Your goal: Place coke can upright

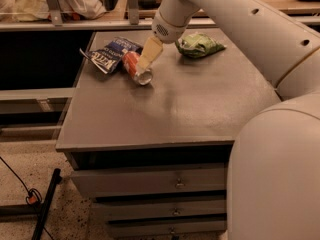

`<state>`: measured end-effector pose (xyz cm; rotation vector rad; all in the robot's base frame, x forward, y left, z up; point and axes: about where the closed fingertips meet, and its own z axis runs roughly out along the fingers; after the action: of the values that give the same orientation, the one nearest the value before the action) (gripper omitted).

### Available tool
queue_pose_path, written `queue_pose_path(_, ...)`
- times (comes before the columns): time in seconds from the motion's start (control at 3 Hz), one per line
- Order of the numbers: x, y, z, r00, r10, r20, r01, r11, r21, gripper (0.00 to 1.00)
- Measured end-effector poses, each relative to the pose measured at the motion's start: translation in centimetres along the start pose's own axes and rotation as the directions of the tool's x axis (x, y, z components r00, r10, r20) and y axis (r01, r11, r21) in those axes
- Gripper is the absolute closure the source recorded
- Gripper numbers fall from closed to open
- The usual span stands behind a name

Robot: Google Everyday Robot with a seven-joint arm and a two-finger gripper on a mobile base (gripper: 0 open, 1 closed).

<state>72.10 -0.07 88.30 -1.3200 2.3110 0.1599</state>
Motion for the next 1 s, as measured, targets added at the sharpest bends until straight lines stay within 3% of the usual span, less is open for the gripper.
queue_pose_path(1.0, -1.2, 2.0, 3.8, 0.996, 0.077, -0.041, -0.08, 0.9935, -0.081, 0.0)
